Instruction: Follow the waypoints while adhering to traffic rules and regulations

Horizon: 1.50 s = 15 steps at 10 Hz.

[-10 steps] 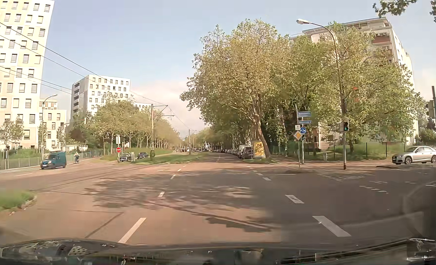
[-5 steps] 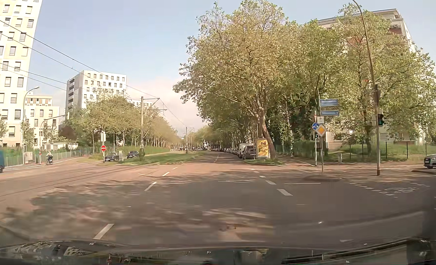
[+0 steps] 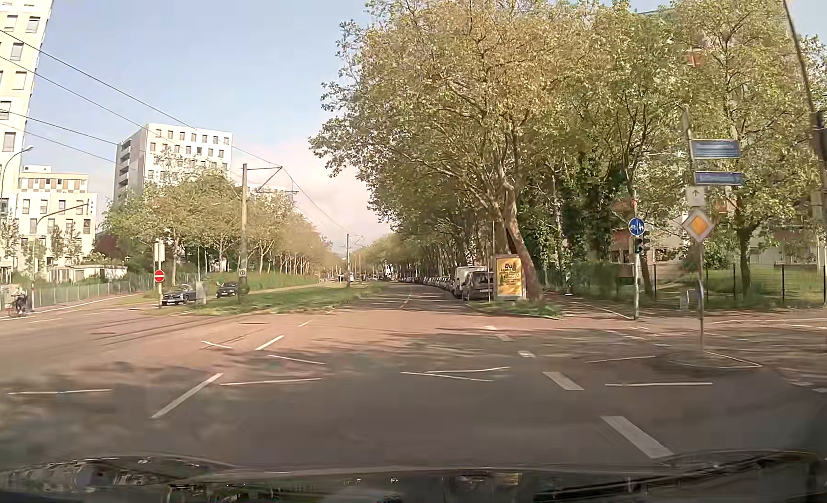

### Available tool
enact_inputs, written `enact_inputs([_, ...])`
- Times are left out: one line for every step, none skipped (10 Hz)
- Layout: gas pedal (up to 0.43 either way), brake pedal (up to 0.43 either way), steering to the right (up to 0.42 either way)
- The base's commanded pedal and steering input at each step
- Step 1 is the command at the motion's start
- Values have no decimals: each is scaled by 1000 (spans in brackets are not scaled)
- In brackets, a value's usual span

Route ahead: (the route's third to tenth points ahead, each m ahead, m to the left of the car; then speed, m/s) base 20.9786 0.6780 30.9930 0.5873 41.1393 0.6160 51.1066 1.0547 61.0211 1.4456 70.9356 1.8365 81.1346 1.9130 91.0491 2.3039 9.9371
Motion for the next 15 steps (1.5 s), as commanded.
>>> enact_inputs([177,0,3])
enact_inputs([177,0,2])
enact_inputs([177,0,2])
enact_inputs([177,0,2])
enact_inputs([177,0,1])
enact_inputs([177,0,1])
enact_inputs([177,0,1])
enact_inputs([177,0,1])
enact_inputs([177,0,1])
enact_inputs([177,0,1])
enact_inputs([177,0,0])
enact_inputs([177,0,0])
enact_inputs([177,0,1])
enact_inputs([177,0,0])
enact_inputs([177,0,0])
